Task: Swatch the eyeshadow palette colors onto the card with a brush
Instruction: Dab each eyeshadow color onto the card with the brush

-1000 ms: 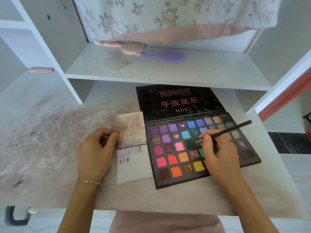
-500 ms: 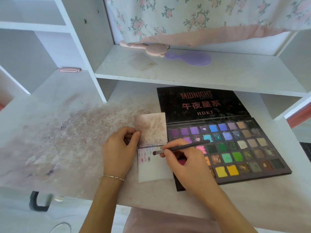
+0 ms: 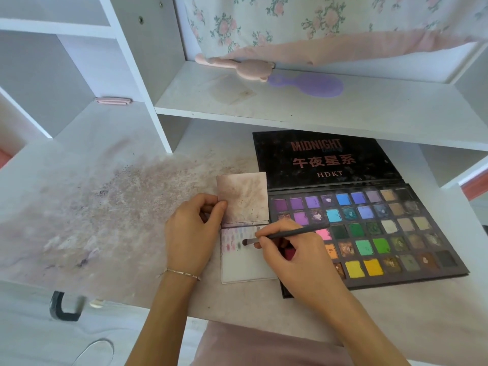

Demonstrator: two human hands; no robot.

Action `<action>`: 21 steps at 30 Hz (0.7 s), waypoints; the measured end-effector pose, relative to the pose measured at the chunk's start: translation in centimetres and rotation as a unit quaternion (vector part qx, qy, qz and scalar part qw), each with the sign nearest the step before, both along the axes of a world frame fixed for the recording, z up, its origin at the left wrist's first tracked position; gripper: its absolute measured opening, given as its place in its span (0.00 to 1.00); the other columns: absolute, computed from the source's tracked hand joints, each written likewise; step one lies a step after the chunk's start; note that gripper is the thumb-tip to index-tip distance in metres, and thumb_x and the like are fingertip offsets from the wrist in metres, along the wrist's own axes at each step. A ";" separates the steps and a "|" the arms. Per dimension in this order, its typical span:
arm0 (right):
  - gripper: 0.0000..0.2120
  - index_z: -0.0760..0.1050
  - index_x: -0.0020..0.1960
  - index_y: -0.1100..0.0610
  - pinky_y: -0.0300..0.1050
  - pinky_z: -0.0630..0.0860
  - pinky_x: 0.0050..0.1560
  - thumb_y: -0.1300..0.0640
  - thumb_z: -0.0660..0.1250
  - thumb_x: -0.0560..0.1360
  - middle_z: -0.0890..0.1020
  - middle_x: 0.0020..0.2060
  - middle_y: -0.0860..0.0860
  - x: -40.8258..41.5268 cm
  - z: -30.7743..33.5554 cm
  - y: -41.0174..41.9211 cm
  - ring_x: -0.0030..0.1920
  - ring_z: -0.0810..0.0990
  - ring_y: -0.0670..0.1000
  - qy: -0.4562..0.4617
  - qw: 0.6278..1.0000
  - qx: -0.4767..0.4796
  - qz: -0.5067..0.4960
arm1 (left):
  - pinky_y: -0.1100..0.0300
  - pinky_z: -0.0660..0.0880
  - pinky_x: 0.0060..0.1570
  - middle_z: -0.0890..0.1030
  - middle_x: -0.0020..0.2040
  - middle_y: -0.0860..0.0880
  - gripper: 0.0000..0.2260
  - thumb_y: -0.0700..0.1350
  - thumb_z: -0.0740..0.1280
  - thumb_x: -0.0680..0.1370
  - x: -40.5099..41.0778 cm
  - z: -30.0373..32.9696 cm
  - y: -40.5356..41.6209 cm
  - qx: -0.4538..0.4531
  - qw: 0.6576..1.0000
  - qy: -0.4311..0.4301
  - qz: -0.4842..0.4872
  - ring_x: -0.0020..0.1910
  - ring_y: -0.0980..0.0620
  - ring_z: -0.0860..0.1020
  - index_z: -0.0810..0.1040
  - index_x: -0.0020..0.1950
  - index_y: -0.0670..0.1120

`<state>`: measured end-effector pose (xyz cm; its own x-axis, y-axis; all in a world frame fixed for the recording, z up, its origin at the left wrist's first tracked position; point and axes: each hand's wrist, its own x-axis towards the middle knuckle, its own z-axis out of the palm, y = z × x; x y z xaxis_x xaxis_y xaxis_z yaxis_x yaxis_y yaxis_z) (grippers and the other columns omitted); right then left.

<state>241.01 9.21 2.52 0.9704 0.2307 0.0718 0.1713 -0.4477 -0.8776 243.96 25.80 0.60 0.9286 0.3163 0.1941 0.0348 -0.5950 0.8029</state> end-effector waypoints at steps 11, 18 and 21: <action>0.10 0.71 0.42 0.40 0.35 0.75 0.44 0.56 0.64 0.73 0.77 0.42 0.43 0.0 -0.1 0.0 0.43 0.76 0.41 0.006 0.999 -0.042 0.010 | 0.66 0.69 0.35 0.76 0.31 0.59 0.06 0.48 0.68 0.73 0.0 0.0 0.0 0.008 1.000 0.002 -0.001 0.33 0.61 0.74 0.75 0.37 0.57; 0.08 0.72 0.43 0.42 0.35 0.75 0.44 0.56 0.64 0.73 0.77 0.42 0.43 0.0 -0.2 0.0 0.43 0.76 0.41 0.007 0.999 -0.043 0.006 | 0.67 0.68 0.34 0.75 0.31 0.61 0.10 0.47 0.68 0.73 0.0 0.1 -0.1 0.016 1.000 -0.004 0.000 0.32 0.62 0.73 0.72 0.35 0.60; 0.09 0.72 0.43 0.41 0.35 0.75 0.45 0.56 0.64 0.73 0.77 0.42 0.43 0.0 -0.2 0.0 0.43 0.76 0.41 0.004 0.999 -0.045 0.009 | 0.66 0.68 0.34 0.75 0.31 0.60 0.09 0.47 0.68 0.73 0.0 0.1 -0.1 0.019 1.000 -0.007 -0.001 0.32 0.62 0.73 0.73 0.36 0.58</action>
<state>241.05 9.20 2.31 0.9666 0.2527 0.0426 0.1732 -0.5217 -0.8353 243.97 25.74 0.69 0.9262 0.3065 0.2198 0.0217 -0.6253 0.7801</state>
